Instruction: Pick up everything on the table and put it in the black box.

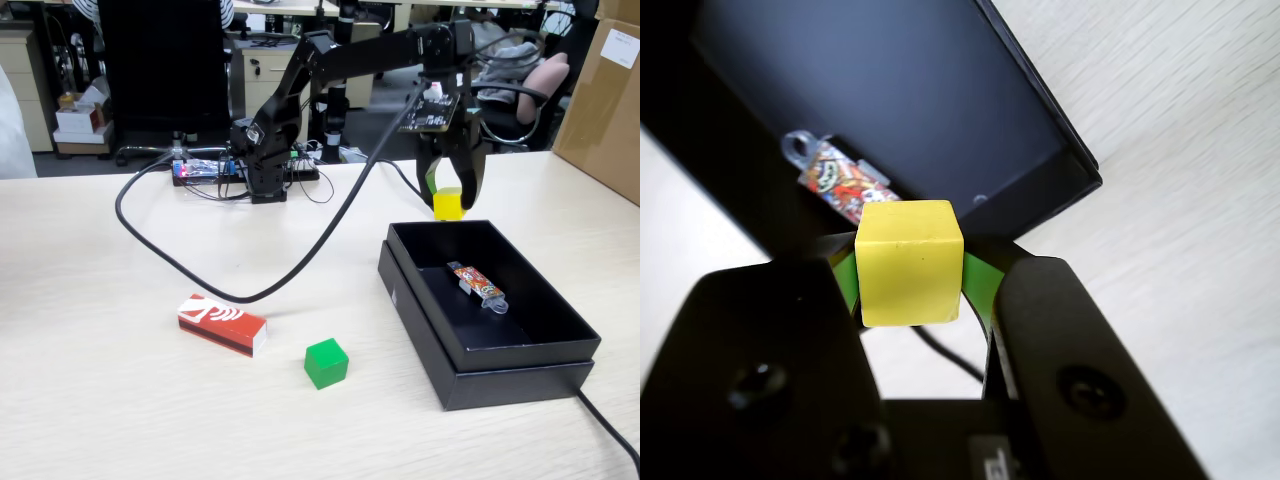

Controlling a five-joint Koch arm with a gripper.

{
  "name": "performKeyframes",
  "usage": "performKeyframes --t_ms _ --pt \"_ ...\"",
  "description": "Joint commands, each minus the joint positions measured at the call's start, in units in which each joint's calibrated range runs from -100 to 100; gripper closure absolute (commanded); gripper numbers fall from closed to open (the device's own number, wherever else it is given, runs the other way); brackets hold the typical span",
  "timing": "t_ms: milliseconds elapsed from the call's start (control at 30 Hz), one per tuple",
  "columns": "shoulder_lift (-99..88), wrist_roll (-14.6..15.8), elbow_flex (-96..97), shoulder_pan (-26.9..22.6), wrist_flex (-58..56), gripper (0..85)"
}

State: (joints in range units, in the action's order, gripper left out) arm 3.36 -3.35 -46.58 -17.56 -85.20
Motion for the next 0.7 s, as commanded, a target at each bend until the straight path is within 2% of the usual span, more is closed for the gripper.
performKeyframes --t_ms 0,233,267,300,500,667 --pt "1.2 0.0 -4.4 0.7 -0.2 84.6" --pt "5.5 0.4 -4.1 1.7 0.3 84.6" --pt "5.4 0.5 -4.2 1.6 0.3 82.3" --pt "5.4 0.6 -3.7 1.5 0.3 73.4" --pt "4.7 0.7 -2.8 1.3 0.3 59.3" --pt "3.0 0.7 -3.7 1.2 0.2 57.7"
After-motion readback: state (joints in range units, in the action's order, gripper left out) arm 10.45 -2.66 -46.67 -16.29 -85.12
